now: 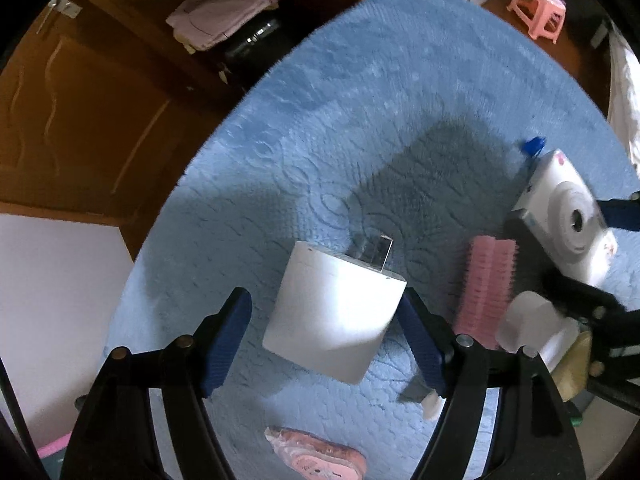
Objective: Organize rigid objects
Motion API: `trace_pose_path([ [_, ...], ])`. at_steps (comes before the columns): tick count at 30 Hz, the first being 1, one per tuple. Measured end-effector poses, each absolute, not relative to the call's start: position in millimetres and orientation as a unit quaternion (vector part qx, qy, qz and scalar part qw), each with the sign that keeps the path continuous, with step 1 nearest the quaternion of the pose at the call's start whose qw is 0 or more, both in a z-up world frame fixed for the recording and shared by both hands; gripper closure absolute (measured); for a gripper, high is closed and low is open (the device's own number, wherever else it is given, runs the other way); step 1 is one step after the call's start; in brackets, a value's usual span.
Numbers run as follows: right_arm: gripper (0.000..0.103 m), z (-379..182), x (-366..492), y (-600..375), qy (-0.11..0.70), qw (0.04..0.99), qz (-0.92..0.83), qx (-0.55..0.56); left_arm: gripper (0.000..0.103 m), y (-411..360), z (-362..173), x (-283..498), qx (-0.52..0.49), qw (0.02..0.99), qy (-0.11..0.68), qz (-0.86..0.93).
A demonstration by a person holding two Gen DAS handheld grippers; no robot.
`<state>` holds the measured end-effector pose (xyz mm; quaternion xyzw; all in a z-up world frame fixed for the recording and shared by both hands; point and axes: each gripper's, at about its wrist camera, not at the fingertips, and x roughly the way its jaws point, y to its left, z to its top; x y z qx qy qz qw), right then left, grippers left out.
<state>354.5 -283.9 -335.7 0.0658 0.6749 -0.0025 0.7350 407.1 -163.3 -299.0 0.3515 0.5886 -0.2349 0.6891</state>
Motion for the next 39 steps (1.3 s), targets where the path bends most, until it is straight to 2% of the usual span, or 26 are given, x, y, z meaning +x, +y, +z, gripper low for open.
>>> trace_pose_path([
  [5, 0.044, -337, 351, -286, 0.672, 0.737, -0.006, 0.071, 0.024, -161, -304, 413, 0.331, 0.687, 0.602, -0.235],
  [7, 0.045, -335, 349, -290, 0.669, 0.739, -0.008, 0.075, 0.033, -160, -303, 412, 0.319, 0.687, 0.607, -0.24],
  [14, 0.045, -316, 337, -301, 0.645, 0.759, -0.009, 0.085, 0.038, -160, -296, 394, 0.338, 0.705, 0.589, -0.207],
  [20, 0.045, -277, 309, -306, 0.61, 0.786, -0.012, 0.102, 0.04, -146, -272, 374, 0.318, 0.718, 0.589, -0.191],
  [27, 0.045, -207, 271, -315, 0.555, 0.824, 0.005, 0.119, 0.042, -119, -213, 331, 0.272, 0.749, 0.579, -0.173],
  [28, 0.045, -194, 261, -312, 0.547, 0.829, 0.01, 0.117, 0.06, -114, -202, 322, 0.259, 0.754, 0.577, -0.178],
  [30, 0.045, -176, 243, -308, 0.533, 0.839, 0.022, 0.109, 0.069, -108, -187, 313, 0.248, 0.759, 0.577, -0.173],
  [38, 0.045, -162, 152, -278, 0.536, 0.837, 0.085, 0.071, 0.072, -72, -146, 230, 0.162, 0.773, 0.577, -0.209],
  [39, 0.045, -164, 141, -273, 0.541, 0.833, 0.094, 0.064, 0.075, -69, -146, 219, 0.147, 0.768, 0.585, -0.214],
])
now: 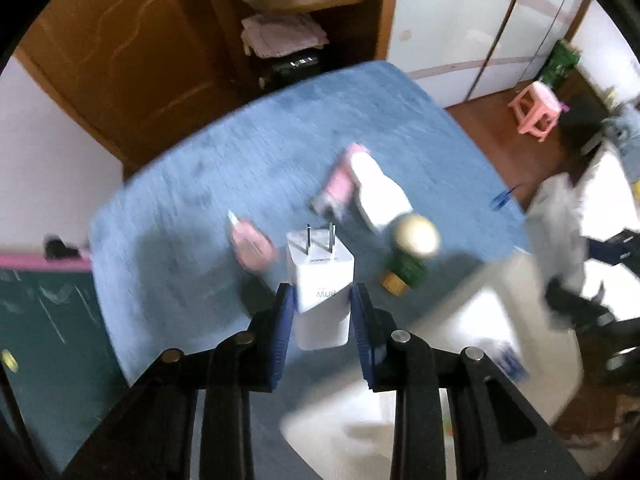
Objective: Organize rigid objects
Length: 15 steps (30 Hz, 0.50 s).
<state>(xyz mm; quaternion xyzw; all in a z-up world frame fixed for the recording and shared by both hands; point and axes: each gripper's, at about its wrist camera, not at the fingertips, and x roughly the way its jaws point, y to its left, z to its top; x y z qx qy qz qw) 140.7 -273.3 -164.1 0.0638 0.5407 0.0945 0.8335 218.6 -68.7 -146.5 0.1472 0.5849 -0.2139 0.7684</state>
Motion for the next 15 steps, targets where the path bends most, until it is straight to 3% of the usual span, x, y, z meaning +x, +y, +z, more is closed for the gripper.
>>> trace_pose_path([
  [1, 0.045, -169, 131, -269, 0.547, 0.829, 0.103, 0.058, 0.102, -65, -147, 207, 0.131, 0.763, 0.592, -0.222],
  [6, 0.045, -207, 102, -254, 0.591, 0.797, 0.118, 0.04, 0.103, -59, -158, 160, 0.105, 0.739, 0.622, -0.238],
  [15, 0.045, -270, 99, -234, 0.634, 0.765, 0.11, 0.012, 0.103, -57, -224, 118, 0.125, 0.701, 0.673, -0.201],
])
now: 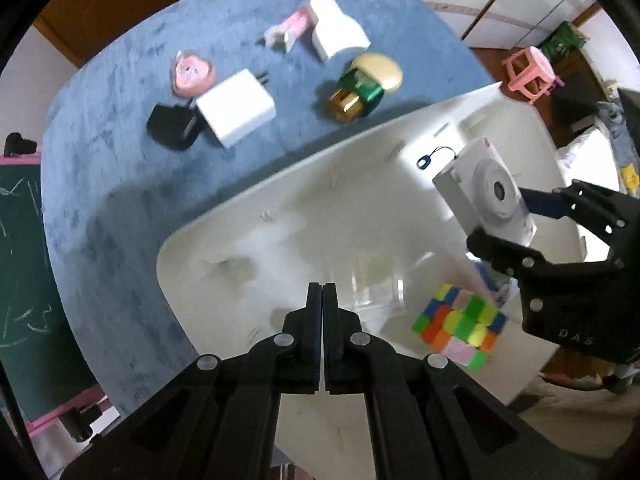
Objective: Organize rigid objects
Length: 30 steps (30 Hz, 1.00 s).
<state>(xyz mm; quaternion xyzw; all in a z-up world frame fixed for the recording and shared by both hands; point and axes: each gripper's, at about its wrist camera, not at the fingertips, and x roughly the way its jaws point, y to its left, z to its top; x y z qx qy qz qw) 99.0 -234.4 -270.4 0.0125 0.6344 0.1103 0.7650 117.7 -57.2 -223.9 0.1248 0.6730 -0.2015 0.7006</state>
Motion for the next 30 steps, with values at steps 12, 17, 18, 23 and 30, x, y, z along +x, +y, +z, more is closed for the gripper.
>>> trace_pose_path([
  [12, 0.029, -269, 98, -228, 0.618, 0.776, 0.126, -0.003, 0.026, -46, -227, 119, 0.104, 0.723, 0.662, -0.167],
  [17, 0.029, -257, 100, -233, 0.612, 0.779, 0.134, -0.011, 0.026, -43, -219, 123, 0.09, 0.728, 0.658, -0.17],
  [18, 0.029, -255, 100, -234, 0.61, 0.781, 0.134, -0.011, 0.026, -43, -217, 123, 0.09, 0.73, 0.656, -0.17],
  [23, 0.029, -244, 104, -241, 0.6, 0.788, 0.133, -0.005, 0.026, -42, -202, 135, 0.079, 0.742, 0.643, -0.172],
  [30, 0.029, -229, 109, -251, 0.587, 0.798, 0.133, 0.004, 0.026, -36, -180, 158, 0.047, 0.761, 0.624, -0.171],
])
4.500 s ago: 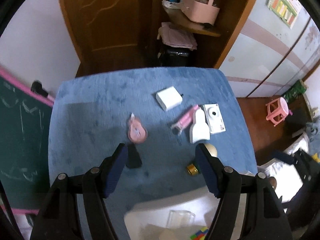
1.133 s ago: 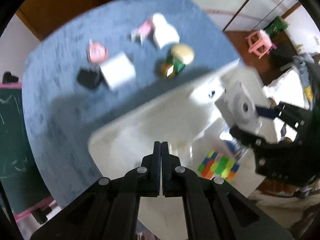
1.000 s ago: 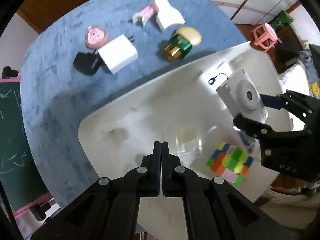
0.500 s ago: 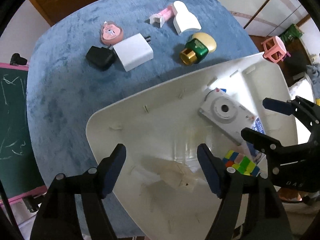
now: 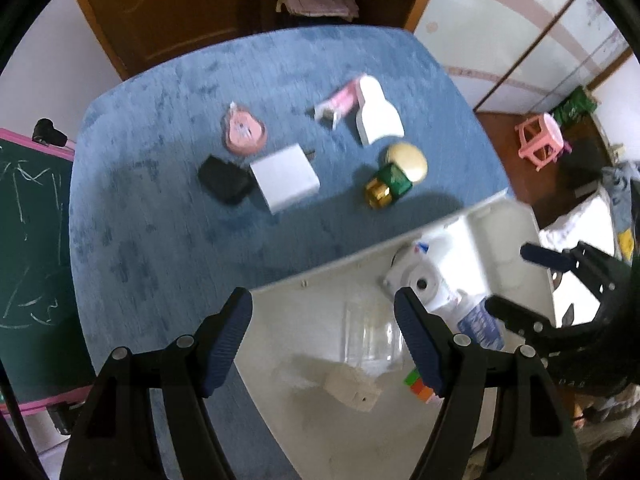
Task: Organize rigid objects
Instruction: 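Open the right tool over the tray and move both tools back over the table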
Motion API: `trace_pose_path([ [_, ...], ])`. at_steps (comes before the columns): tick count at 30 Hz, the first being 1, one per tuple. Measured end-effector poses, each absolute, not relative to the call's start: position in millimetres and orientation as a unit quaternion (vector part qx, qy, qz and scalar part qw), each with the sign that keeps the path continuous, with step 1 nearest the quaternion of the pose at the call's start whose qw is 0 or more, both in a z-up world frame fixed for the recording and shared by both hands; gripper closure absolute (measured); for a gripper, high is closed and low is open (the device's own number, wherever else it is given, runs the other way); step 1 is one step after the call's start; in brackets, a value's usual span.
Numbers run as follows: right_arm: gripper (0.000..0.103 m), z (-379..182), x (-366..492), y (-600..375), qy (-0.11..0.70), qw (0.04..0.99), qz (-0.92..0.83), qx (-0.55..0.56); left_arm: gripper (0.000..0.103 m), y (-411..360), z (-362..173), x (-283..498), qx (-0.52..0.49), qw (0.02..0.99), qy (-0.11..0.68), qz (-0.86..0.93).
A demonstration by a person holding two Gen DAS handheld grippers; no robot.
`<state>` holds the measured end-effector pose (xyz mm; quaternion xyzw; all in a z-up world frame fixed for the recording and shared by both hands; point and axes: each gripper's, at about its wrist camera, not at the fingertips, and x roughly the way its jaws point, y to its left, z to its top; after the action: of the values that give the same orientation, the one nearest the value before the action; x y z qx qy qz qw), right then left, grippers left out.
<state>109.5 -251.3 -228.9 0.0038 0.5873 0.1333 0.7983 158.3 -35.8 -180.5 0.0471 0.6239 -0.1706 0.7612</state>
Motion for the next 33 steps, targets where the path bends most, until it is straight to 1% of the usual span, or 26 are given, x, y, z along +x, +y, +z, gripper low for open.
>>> trace_pose_path([
  [9, 0.029, -200, 126, -273, 0.569, 0.812, 0.125, 0.017, 0.026, -42, -158, 188, 0.034, 0.776, 0.605, -0.176],
  [16, 0.029, -166, 153, -297, 0.539, 0.837, 0.092, 0.004, 0.026, -55, -133, 208, 0.05, 0.793, 0.579, -0.184],
  [24, 0.029, -145, 190, -309, 0.522, 0.849, 0.077, 0.009, 0.026, -63, -119, 231, 0.053, 0.806, 0.559, -0.186],
  [30, 0.029, -143, 229, -307, 0.523, 0.849, 0.076, 0.021, 0.026, -69, -130, 248, 0.046, 0.801, 0.569, -0.179],
  [33, 0.029, -155, 251, -300, 0.536, 0.84, 0.083, 0.029, 0.026, -68, -151, 259, 0.03, 0.782, 0.599, -0.17],
])
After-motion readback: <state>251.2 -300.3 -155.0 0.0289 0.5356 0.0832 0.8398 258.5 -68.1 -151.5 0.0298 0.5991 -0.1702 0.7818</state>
